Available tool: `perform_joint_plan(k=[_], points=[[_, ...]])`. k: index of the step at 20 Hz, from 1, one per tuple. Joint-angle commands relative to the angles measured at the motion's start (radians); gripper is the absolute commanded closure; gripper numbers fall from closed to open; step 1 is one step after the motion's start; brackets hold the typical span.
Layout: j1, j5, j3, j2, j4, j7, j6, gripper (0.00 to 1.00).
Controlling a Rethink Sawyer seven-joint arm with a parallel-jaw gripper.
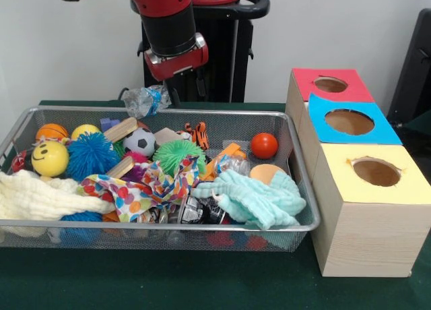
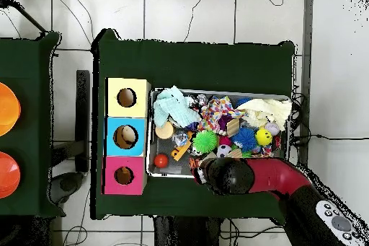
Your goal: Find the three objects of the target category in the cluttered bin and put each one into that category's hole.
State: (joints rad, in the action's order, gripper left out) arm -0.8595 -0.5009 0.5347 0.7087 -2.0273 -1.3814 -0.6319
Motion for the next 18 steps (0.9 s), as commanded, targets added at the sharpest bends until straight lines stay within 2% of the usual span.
perform_joint_plan(k=[1, 3, 8, 18], points=[[-0.026, -0.020, 0.008, 0.060, -0.053, -0.043, 0.068, 0.00], [-0.027, -0.018, 0.010, 0.068, -0.060, -0.045, 0.067, 0.00], [-0.008, -0.062, -0.015, -0.024, -0.010, -0.047, 0.107, 0.00], [0.031, -0.055, -0.005, -0.091, 0.088, -0.005, 0.043, 0.00]])
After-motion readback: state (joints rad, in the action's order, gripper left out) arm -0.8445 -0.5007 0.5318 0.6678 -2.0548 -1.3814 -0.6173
